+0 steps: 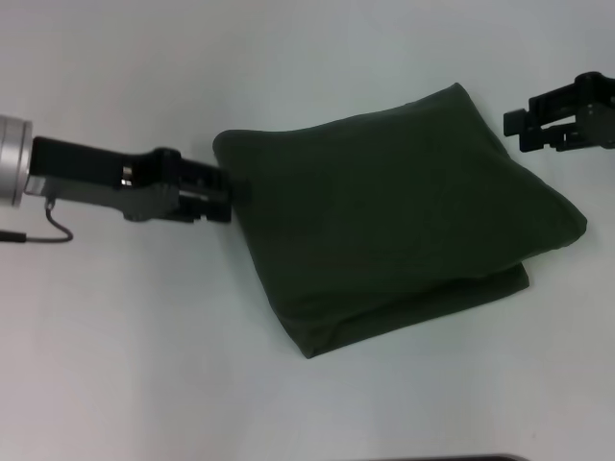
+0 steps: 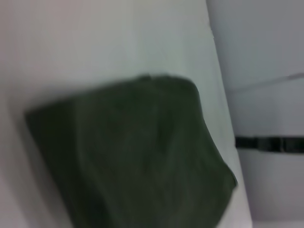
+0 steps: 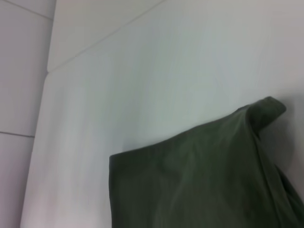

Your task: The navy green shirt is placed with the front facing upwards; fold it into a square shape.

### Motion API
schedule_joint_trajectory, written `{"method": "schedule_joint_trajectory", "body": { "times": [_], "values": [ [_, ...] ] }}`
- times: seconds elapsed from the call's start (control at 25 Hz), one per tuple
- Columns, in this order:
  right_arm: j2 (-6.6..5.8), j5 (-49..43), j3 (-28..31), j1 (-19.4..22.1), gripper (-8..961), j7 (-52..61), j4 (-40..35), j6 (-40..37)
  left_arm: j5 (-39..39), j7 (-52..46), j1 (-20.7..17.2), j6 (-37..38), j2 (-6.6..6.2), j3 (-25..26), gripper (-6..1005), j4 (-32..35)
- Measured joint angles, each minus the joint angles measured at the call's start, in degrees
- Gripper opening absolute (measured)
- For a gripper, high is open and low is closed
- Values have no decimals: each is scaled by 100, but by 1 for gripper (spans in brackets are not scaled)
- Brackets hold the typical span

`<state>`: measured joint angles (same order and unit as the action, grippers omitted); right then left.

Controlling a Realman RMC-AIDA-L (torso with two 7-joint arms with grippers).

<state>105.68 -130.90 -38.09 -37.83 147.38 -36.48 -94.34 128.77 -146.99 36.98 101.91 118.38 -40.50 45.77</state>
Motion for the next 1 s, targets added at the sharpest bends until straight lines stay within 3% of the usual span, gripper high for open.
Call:
{"method": "schedule_joint_trajectory", "body": {
  "times": [0.56, 0.84, 1.0],
  "values": [
    [-31, -80, -499, 2, 455, -150, -55, -836, -13, 60, -96, -135, -106, 58, 497, -235],
    [63, -910, -720, -54, 455, -113, -23, -580, -18, 72, -104, -197, -109, 65, 492, -266],
    [-13, -987, -446, -53, 454, -90, -83, -508, -21, 73, -94, -217, -112, 69, 493, -271]
  ]
}}
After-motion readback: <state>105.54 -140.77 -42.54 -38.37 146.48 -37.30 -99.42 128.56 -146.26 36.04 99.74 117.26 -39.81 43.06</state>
